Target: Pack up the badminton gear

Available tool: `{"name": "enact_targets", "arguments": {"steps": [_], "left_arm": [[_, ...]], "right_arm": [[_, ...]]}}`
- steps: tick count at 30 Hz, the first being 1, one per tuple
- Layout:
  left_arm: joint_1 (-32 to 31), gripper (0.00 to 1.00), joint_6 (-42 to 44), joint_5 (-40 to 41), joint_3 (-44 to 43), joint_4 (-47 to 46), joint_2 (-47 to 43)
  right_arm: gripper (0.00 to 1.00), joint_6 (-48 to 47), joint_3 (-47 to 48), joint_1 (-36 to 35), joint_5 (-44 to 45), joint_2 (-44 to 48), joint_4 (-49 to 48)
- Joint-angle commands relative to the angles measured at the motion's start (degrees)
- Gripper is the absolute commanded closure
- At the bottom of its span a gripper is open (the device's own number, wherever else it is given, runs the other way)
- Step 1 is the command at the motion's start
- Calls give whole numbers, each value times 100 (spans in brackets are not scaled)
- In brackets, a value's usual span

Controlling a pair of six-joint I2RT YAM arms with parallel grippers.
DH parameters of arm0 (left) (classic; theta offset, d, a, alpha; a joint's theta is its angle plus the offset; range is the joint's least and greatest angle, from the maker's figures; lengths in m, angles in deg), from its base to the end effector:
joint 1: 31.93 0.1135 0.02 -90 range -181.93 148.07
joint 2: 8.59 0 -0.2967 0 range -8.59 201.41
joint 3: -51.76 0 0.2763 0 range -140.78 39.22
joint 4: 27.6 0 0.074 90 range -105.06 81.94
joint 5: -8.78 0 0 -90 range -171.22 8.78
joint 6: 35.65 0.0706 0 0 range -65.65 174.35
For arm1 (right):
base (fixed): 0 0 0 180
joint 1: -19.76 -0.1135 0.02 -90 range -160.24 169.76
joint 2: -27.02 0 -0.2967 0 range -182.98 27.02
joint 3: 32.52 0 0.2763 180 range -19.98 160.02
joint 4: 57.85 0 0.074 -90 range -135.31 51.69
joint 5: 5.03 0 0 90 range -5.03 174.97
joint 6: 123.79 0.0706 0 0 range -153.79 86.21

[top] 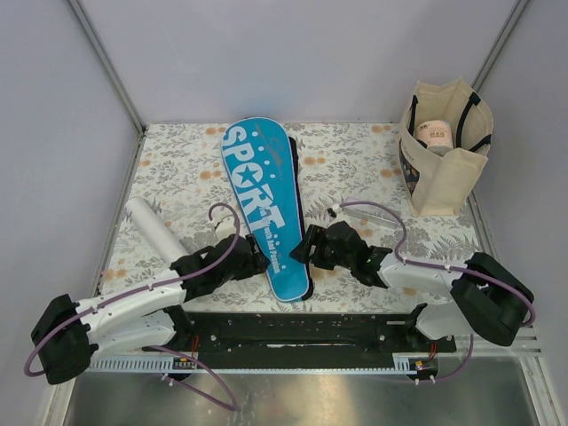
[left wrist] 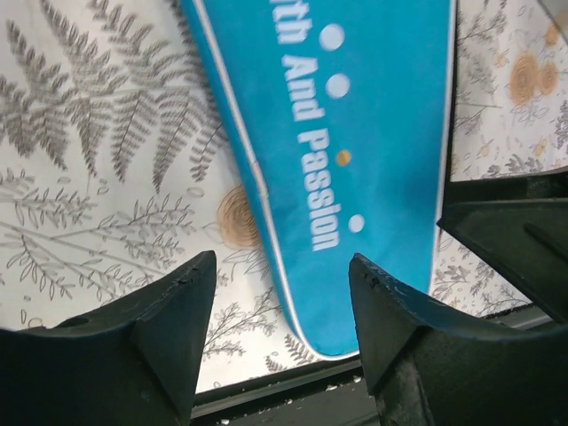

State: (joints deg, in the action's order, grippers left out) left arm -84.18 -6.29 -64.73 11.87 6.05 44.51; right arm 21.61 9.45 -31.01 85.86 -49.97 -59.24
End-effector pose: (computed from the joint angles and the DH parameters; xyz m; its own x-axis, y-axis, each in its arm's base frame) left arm 0.1430 -0.1520 0.1842 -0.7763 -0.3625 -0.5158 -0.0759 0.8659 -0.4944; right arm 0.1905 0.2316 0.1639 -0.8297 0.2852 -0.4799 -0.1469 0.7179 0.6805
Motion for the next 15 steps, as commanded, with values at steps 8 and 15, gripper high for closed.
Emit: {"name": "enact_targets", "arguments": {"steps": [8,15], "left_arm": [[373,35,825,109,-1096,-10,658],[909,35,1256,-207,-1149,-36,526]], "right_arm": [[21,-1496,1020,804,-896,-351,620],[19,-1945,1758,1516,-1494,-1317,726]]}}
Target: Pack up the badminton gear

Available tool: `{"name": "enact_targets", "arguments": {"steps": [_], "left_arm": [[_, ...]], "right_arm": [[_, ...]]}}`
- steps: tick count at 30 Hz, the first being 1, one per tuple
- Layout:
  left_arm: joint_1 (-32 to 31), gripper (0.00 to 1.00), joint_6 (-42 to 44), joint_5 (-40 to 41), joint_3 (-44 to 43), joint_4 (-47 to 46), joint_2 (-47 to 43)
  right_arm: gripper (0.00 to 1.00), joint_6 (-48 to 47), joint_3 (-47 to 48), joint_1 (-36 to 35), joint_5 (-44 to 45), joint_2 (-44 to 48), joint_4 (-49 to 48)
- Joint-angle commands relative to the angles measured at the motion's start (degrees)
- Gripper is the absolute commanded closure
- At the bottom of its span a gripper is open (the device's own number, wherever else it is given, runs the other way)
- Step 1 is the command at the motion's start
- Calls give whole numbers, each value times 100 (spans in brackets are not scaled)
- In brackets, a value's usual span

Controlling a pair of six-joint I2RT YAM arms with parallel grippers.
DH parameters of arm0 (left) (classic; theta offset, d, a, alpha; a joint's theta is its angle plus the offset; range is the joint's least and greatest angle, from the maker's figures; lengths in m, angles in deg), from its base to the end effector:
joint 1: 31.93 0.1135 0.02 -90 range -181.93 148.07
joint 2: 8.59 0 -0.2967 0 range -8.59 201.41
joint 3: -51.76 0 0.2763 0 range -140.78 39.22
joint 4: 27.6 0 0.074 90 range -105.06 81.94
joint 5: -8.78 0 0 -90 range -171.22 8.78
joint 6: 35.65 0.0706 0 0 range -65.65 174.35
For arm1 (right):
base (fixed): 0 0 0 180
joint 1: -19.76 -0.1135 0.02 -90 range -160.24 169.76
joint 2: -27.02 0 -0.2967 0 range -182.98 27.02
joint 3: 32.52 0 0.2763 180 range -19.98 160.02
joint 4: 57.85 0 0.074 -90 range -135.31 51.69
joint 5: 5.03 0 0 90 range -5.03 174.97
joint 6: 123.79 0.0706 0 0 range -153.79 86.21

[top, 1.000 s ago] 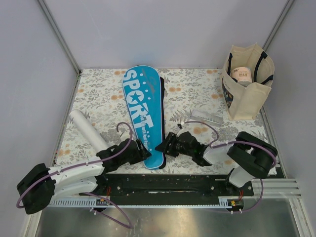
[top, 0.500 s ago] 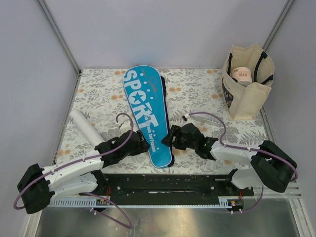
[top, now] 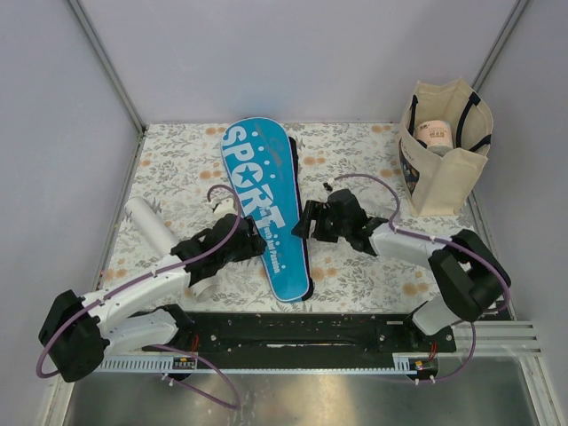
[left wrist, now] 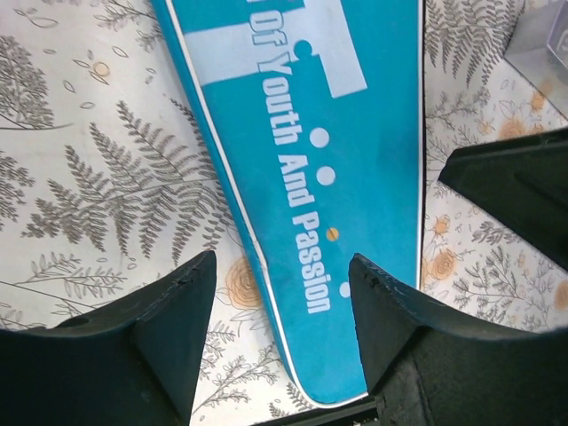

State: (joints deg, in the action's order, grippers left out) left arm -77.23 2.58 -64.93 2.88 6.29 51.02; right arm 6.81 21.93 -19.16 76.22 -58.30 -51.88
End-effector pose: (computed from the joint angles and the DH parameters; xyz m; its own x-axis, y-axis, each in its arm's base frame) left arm 0.1845 -0.1583 0.2184 -0.7314 -0.3329 -0.5952 -0.0528 0.8978 -0.4372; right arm 0.2640 0.2270 0.1812 -0.8199 0.1646 -0.5483 -0.2398 0.7709 0.5901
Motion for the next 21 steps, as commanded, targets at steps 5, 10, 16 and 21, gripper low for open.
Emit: {"name": "enact_targets", "arguments": {"steps": [5,10,16,21], "left_arm": [[302,35,527,-188,-330,-7,-143],[311,35,475,-223,-269,-25,-161],[337,35,466,-206,-172,-104,-170],[469,35,527,-162,-321,-52,-64]], "right_arm": [[19,-623,1081,727,-1013,-1380,-160],[20,-623,1591,903,-1418,-2163,-275],[25,-483,1777,903,-1735,-2682,-635],[46,-535,1882,903,-1814,-2806,-705]]}}
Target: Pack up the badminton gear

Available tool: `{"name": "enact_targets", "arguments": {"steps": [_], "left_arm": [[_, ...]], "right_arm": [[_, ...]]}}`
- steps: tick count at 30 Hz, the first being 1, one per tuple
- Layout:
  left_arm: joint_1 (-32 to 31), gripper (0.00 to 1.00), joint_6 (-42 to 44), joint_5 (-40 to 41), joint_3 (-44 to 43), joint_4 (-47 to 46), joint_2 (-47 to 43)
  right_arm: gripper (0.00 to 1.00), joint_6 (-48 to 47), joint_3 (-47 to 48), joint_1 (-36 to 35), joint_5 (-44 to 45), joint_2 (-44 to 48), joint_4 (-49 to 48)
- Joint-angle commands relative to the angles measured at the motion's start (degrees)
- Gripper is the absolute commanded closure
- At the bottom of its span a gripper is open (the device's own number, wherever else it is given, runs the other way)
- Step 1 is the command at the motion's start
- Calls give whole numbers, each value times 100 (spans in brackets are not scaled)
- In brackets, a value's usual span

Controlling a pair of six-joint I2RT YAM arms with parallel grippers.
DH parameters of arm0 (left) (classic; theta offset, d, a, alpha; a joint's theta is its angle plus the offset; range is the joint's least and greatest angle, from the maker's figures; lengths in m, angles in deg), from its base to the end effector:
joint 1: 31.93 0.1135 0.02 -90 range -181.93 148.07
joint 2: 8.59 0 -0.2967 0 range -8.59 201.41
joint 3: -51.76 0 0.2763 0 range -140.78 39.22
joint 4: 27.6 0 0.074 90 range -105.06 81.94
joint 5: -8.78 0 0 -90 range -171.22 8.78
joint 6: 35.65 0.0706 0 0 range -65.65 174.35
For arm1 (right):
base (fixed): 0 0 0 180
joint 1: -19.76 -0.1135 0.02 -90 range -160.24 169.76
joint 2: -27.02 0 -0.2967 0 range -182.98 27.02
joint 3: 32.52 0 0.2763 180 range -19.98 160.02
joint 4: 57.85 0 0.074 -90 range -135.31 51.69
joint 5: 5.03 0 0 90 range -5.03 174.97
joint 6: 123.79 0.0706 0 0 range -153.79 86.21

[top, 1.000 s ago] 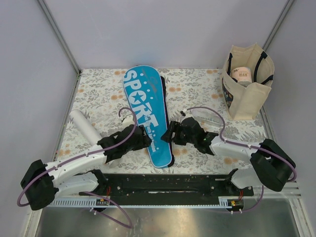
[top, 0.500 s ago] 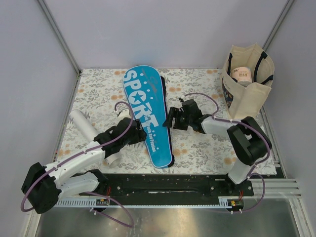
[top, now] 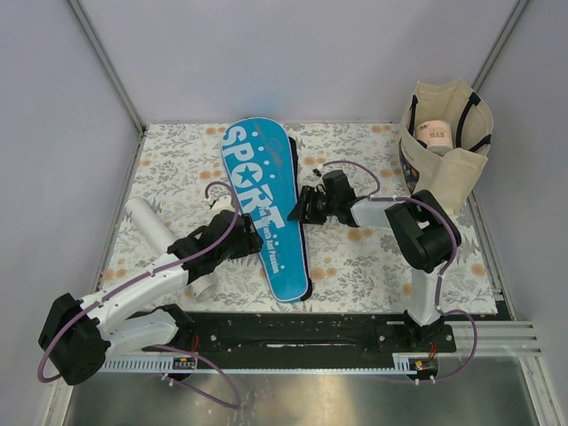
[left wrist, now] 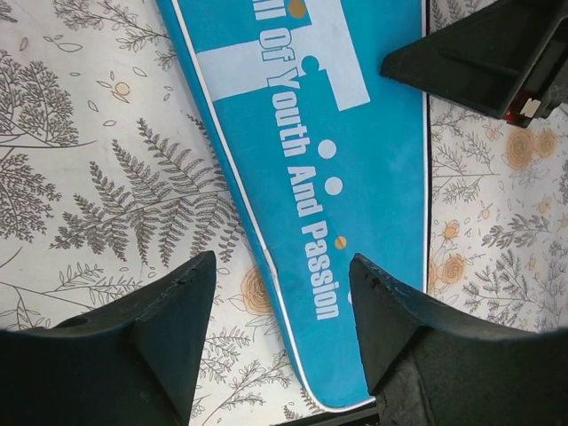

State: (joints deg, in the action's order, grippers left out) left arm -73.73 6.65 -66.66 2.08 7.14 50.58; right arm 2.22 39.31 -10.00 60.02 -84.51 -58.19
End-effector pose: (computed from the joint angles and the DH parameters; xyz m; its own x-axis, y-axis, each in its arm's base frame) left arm 0.1926 -0.1484 0.2234 -0.7278 -0.3096 -0.6119 -0.0408 0.9103 -0.4120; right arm 0.3743 0.2483 0.1255 -0.8764 0.1129 -0.4682 -0.2694 0.6908 0.6710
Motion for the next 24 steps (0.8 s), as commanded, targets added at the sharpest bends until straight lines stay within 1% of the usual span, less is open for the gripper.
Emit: {"name": "enact_targets", "arguments": {"steps": [1,3,5,6,9,10,11,12,14,17,19,22,24], "left_arm": [[154,35,121,37,-293,-93,-20],[277,35,86,142,-424,21,41],[479,35,-10,196,-556,205,102],[602,34,-63,126,-653,345,146],[1032,34,-90,20,-987,636,164],[1138,34,-64,72,-1066,654,121],[1226,35,-55,160,-1093,654,59],[1331,35,-46,326,-1128,654,-20],[1551,35,50,468,-1111,462,-195],[1999,34,234,407,-1277,268,-328],[2202,34,296,406,-1566,364,-302],[2518,33,314,424,-1979,549,-179],[2720,31,375,363,-2226,593,-82]], "right_arm": [[56,-94,162,-12,-229,-177,-91],[75,-190,206,-12,-300,-72,-100],[94,-392,267,-12,-265,147,127],[100,-515,311,-21,-230,270,320],[100,-1024,434,-47,7,797,1031],[100,-1278,513,-74,190,999,1251],[100,-1524,618,-152,445,1227,1784],[100,-1901,724,-214,665,1395,2094],[100,-2377,961,-398,1130,1677,2666],[100,-3089,1356,-793,2053,1958,3448],[100,-3441,1698,-1083,2755,2029,4046],[100,-3977,2077,-1602,3924,2100,4504],[100,-4163,2210,-2014,4706,2109,4750]]}}
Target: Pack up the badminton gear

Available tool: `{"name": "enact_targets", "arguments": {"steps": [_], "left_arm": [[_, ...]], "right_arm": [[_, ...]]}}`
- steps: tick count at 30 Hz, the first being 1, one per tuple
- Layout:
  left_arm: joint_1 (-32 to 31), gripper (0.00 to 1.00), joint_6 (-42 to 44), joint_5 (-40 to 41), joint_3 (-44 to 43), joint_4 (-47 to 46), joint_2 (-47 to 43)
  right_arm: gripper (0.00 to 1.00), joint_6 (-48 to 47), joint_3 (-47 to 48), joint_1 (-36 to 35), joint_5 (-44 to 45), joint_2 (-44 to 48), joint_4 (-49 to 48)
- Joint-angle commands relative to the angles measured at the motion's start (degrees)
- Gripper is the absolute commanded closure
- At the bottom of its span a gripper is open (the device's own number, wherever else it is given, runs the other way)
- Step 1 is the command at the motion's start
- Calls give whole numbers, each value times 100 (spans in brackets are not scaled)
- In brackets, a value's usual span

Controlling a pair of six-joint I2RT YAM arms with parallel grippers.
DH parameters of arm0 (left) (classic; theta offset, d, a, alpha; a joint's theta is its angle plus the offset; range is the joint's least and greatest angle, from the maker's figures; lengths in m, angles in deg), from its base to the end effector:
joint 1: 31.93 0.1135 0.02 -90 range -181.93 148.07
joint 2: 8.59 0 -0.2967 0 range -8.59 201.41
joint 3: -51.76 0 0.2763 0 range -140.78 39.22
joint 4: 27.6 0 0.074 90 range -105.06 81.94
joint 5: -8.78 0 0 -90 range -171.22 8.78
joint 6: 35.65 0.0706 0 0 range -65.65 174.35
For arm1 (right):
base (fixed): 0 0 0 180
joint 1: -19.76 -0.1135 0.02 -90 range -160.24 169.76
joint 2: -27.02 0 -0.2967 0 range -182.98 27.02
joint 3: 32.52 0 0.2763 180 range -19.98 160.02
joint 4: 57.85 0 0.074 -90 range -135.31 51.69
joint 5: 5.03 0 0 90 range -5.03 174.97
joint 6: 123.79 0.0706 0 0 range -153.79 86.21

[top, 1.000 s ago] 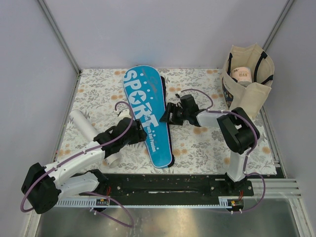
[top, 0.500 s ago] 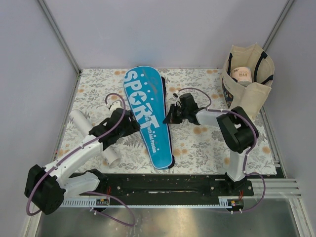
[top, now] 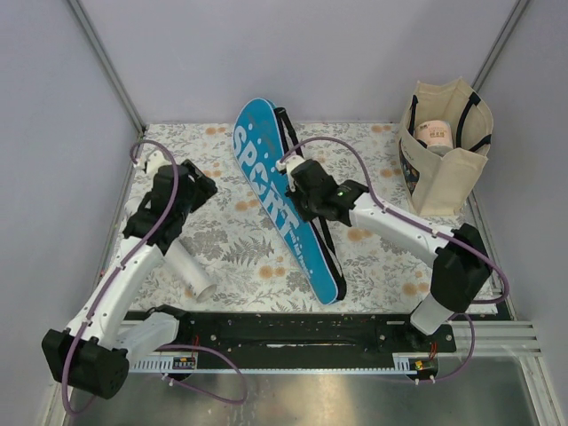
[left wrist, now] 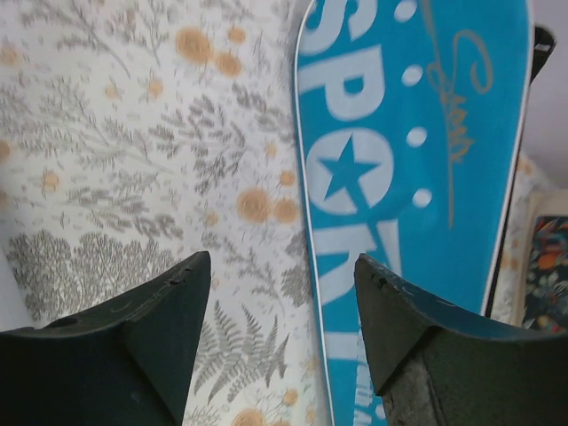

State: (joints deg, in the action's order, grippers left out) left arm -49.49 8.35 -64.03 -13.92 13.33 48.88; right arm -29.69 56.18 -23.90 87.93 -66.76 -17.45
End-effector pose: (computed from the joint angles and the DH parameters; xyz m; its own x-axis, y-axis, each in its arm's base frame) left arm 0.2474 -0.0564 0.3267 -0.3948 -0.5959 -0.6993 -0.3352 0.8021 -0.4942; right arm 0.3035 0.2846 0.2821 -0.5619 -0.4375 -0.7020 -0.6247 0.7808 0.0134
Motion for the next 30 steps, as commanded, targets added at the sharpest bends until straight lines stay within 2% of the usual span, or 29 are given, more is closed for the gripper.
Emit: {"name": "enact_targets", "arguments": {"steps": [1,5,10,13,19,23,30], "left_arm": [[445,30,214,39,-757,44,158],[999,28,144,-539,-1241,98,396],[1448,27,21,-1085,-1584,62,721],[1624,22,-146,-1323,-1708,27,914],[2054,21,-524,-2175,-1918,-166,1485],[2310,21,-630,-2966,-2129,-306,1872],[2319,21,-797,-3248,-2296,-606,2171]], "right_arm": [[100,-1051,523,-800,2214,342,712],[100,-1393,-3,-1618,3340,413,555],[100,-1667,-935,-2295,3992,466,-157],[100,-1684,-1418,-2506,4037,641,-534],[100,-1841,-2210,-2586,3379,1238,-1440],[100,-2193,-2597,-2648,3299,1450,-1862],[100,-2651,-2966,-2762,3211,1705,-2310]]}}
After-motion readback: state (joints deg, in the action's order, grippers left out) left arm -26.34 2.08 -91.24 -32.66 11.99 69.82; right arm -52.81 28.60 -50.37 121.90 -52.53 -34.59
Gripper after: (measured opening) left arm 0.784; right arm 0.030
